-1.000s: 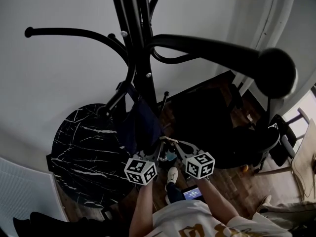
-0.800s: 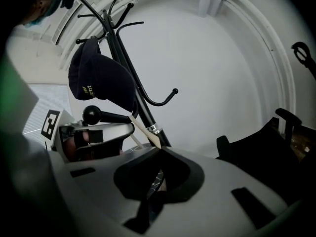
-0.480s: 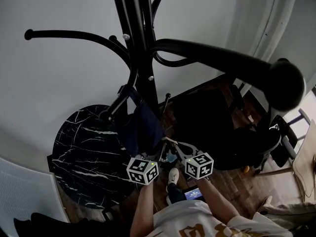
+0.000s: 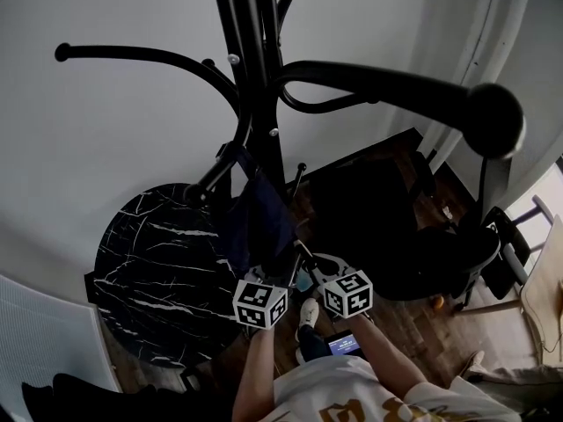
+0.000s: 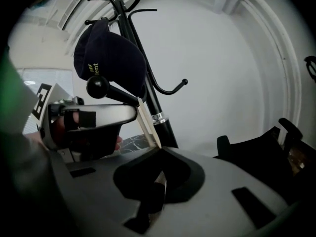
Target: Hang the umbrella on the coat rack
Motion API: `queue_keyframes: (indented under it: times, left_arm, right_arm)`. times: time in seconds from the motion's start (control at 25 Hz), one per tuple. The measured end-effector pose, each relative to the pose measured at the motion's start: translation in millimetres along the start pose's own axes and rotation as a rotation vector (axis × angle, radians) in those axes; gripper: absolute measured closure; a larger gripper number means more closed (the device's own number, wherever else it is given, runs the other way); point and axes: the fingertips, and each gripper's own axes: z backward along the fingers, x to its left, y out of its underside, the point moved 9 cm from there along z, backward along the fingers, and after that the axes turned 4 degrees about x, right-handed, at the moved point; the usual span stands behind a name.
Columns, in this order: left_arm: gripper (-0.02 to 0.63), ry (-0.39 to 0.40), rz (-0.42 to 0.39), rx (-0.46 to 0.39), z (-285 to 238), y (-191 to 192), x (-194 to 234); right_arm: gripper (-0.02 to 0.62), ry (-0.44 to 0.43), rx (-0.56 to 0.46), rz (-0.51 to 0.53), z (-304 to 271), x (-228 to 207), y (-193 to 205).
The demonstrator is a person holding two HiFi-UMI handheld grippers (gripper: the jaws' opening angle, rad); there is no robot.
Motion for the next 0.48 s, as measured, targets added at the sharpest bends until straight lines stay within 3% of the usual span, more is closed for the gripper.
queue_keyframes:
  times: [0.28, 0.48]
  left_arm:
    - [0.534, -0.022, 0.003, -0.01, 6.9, 0.9, -4.7]
    - [0.576, -0.058, -0.018, -0.03, 18.6, 0.7, -12.2]
  right_arm:
    - [0.583, 0.03, 0.014, 0.063, 7.5, 7.7, 4.4]
    - [0.583, 0.078, -0.024, 0.058, 26.0, 6.7, 2.3]
